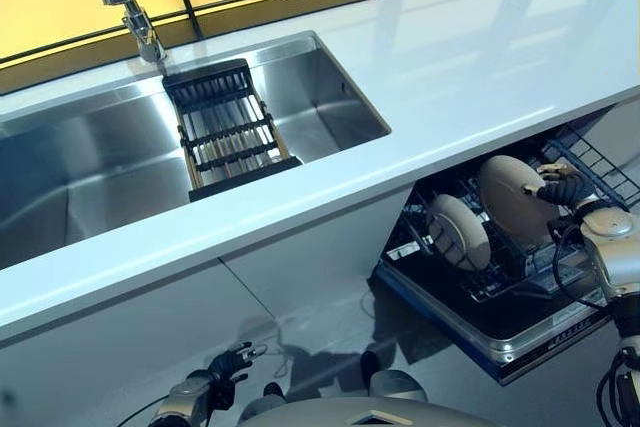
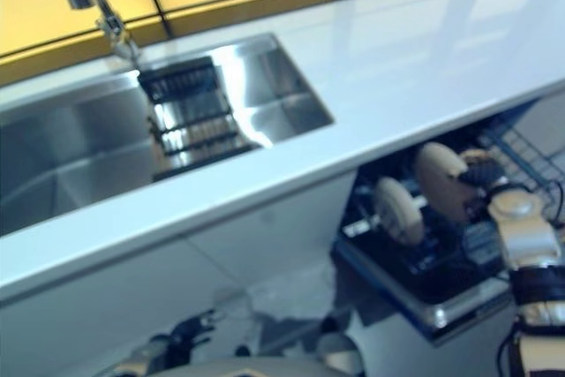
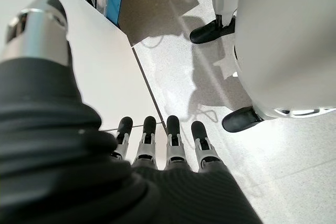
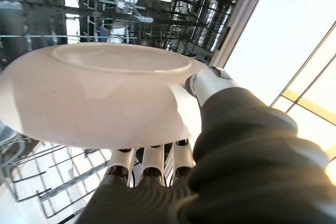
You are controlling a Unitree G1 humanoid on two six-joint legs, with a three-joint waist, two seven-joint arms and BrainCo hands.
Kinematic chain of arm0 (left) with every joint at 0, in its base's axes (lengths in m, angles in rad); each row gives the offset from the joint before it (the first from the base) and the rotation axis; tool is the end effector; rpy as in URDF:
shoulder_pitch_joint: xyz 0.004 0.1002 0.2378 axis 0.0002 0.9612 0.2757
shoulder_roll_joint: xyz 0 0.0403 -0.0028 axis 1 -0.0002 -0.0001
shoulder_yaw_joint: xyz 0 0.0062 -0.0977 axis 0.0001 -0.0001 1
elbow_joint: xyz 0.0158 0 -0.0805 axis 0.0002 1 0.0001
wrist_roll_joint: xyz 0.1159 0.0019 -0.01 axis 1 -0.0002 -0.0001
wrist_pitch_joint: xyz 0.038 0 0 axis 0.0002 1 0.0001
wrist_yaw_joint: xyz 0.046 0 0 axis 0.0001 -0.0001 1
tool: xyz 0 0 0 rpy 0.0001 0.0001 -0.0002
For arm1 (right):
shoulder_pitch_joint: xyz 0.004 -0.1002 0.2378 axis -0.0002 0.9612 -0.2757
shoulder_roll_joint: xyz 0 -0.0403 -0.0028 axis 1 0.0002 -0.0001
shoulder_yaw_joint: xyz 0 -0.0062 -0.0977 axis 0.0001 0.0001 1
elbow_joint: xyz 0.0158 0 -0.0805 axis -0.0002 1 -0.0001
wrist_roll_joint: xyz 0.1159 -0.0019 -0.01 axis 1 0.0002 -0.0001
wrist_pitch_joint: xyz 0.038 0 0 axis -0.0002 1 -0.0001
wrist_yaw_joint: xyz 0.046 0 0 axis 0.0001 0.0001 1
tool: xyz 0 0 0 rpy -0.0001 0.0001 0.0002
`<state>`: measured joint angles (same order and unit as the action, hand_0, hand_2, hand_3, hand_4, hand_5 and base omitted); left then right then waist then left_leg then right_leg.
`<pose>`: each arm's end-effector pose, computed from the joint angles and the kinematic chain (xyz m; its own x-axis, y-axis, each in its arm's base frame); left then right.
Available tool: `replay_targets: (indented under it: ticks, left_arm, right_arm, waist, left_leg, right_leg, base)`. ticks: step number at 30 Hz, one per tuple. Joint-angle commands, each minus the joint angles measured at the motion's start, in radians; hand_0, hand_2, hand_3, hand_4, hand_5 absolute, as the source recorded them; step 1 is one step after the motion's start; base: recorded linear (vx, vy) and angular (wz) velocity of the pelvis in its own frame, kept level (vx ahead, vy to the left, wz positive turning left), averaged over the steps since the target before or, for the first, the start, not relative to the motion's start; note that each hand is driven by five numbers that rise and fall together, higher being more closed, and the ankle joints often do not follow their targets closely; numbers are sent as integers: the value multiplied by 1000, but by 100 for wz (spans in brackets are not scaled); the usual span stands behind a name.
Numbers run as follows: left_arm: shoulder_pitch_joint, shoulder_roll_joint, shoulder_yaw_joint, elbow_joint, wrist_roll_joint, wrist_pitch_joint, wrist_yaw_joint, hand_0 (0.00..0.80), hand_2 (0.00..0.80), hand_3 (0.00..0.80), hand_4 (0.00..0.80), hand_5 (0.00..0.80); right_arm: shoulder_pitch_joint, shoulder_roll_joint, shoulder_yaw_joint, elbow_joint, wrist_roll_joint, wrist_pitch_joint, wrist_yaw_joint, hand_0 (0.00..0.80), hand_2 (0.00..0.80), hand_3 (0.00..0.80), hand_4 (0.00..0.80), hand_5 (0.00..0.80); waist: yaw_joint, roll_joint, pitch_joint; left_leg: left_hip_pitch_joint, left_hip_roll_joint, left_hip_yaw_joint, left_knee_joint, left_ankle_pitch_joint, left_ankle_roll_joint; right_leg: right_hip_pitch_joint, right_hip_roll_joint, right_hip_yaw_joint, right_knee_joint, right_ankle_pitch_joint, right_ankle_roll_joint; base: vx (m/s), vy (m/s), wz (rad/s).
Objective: Take plates into dishwasher
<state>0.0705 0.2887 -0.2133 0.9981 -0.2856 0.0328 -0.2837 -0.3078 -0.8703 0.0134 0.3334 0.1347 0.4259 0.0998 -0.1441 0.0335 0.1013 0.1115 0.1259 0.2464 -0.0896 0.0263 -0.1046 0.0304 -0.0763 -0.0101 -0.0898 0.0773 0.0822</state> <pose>0.0901 0.2269 -0.1142 0.4329 -0.1427 -0.8901 0.0865 0.9894 -0.1165 0.2579 -0.3294 0.1300 0.8870 -0.3368 -0.3159 0.0765 0.7819 -0.6188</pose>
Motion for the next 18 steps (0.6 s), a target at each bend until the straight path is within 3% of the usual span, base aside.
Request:
replay_targets:
  ticks: [1,8,18]
  left_arm:
    - [-35,50,-1,-7,48,-35,-14,0,0,0,0,0]
    - [-39,50,-10,-33,20,-26,-14,0,0,0,0,0]
    - [-60,38,-41,-73,-55,-65,-26,0,0,0,0,0]
  right_arm:
    - [-155,-19,17,72,13,-12,-33,800,800,800,800,800]
    - [-208,-21,55,136,20,10,-34,800,800,800,800,800]
    - [-274,-38,94,248,37,1,-49,800,800,800,800,800]
  waist:
    - [41,-37,6]
    - [49,-11,26]
    - [42,66,87]
  left_leg:
    - [-3,-15,-67,2,-36,28]
    - [-20,-18,-76,3,-25,25]
    - [-48,-32,-70,5,-14,19]
  right_leg:
    - [-12,-53,-78,65,-24,57]
    - [-34,-63,-83,81,-27,54]
    - [-80,-87,-89,102,-27,51]
  base:
    - [15,-21,3]
    - [-5,4,0]
    - [-67,44,1]
